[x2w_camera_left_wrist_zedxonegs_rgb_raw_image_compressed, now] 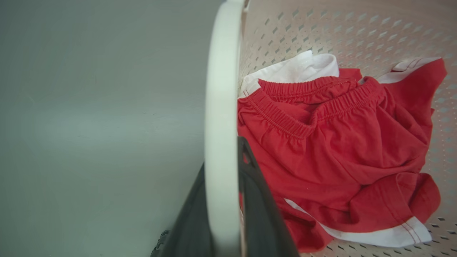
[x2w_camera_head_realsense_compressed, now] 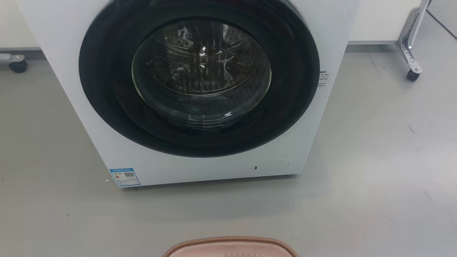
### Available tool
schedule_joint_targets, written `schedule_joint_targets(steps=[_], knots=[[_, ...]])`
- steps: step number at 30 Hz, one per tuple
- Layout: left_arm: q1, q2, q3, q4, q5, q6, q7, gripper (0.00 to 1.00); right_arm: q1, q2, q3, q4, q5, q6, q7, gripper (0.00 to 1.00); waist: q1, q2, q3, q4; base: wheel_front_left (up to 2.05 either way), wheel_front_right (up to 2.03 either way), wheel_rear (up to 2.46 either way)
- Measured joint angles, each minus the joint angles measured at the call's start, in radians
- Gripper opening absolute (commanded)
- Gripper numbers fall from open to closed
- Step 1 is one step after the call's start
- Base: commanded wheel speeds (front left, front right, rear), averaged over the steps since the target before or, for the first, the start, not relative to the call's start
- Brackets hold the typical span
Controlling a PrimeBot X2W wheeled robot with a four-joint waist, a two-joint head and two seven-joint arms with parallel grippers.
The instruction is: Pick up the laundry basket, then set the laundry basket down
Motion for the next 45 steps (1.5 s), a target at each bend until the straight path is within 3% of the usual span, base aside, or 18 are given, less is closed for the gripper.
schedule_joint_targets(steps=[45], knots=[[0.025,0.004,-0.066,-0.019,-0.074,0.036,0.027,0.00,0.008,0.001,0.057,0.018,0.078,0.000,0.010,0.00,0.0001,0.0001,-0.011,0.001,0.00,0.00,0.00]])
